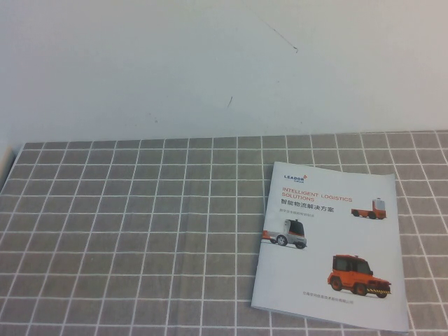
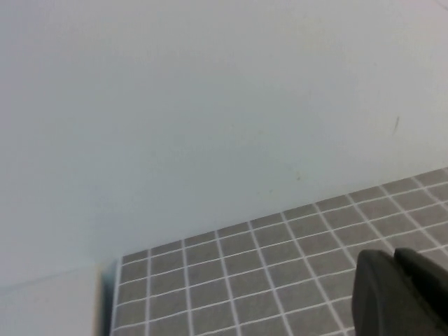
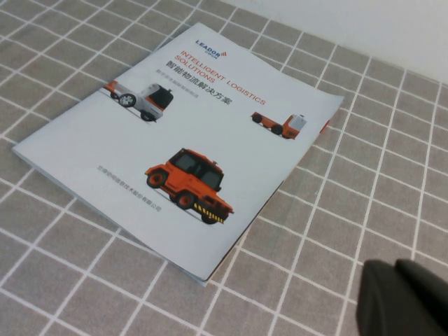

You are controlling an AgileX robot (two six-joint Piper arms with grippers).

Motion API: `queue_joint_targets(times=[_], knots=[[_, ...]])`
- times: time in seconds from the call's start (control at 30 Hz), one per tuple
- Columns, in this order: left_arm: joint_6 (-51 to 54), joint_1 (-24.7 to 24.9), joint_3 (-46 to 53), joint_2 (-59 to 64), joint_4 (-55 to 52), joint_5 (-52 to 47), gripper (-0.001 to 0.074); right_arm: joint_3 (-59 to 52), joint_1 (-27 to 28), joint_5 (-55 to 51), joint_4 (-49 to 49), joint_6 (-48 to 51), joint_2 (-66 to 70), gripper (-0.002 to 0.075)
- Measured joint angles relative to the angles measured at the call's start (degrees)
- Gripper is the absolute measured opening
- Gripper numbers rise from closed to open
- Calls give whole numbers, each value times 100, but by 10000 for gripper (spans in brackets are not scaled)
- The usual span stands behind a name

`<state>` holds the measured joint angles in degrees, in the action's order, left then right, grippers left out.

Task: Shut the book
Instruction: 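Close the open booklet and leave it lying on the table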

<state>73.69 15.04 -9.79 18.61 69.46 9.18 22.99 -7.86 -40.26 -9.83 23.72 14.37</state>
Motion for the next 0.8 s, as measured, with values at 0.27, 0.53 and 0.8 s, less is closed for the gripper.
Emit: queue_joint_targets(times=[0.27,0.53,0.8], knots=[[929,-603,901,-1141,13,-53,-4,0,0,-26,-10,0,0,-2],[1024,-1224,1105,-1606,69,-322,-4,0,0,-26,-10,0,0,-2],[583,-1204,1105,-1630,-1041,-368,-4,0,0,-26,-10,0,0,-2]])
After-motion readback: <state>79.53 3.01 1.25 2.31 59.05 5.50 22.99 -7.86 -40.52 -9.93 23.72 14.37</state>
